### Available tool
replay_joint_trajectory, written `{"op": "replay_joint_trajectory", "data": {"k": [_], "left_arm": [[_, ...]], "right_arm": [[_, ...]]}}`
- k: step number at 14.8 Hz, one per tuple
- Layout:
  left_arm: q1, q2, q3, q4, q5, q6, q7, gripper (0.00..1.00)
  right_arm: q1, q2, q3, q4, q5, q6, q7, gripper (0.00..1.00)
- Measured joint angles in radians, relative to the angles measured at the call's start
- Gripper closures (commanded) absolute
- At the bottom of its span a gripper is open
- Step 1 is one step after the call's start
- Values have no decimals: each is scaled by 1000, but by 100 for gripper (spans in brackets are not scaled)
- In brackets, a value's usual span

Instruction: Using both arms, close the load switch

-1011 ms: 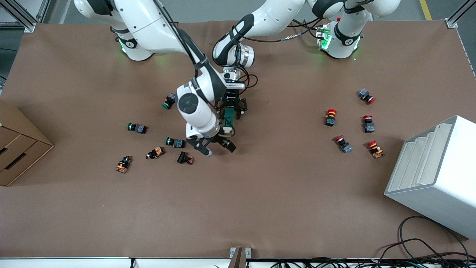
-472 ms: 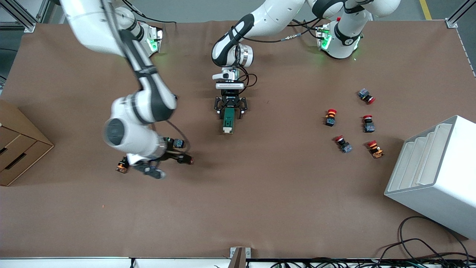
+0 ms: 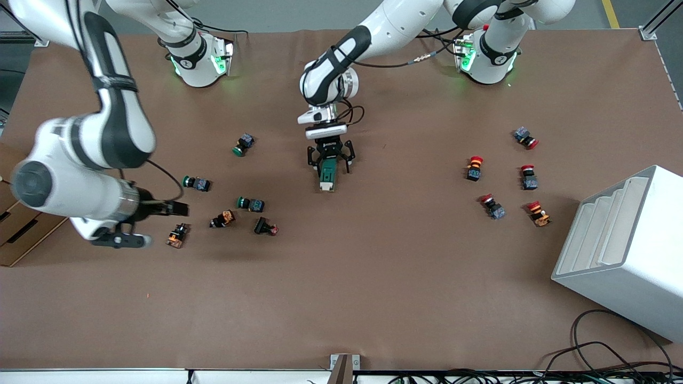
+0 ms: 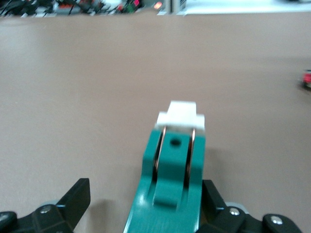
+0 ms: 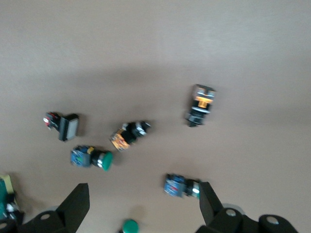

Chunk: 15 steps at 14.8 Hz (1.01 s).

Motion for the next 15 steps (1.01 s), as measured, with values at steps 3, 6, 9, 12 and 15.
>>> {"op": "replay_joint_trajectory", "data": {"k": [3,6,9,12,15], "left_arm": [[46,-16,2,150,-301,0,266,0],[120,-72,10,254,-566,-1,507,0],[237,-190,11,282,-736,-29,656,0],[364,-306,12,289,-861,-132,867,0],[480,-372,11,331,-951,-231,1032,0]], "right_arm": [[-57,-19,0,119,-43,-199,-35,0],[-77,-24,0,210,-73,-311,-37,0],[-90,-24,0,260,-88,-343,-48,0],[-99,-24,0,278,-107,-370,-85,0],[-110,-24,0,288,-113,-377,-128,0]]}}
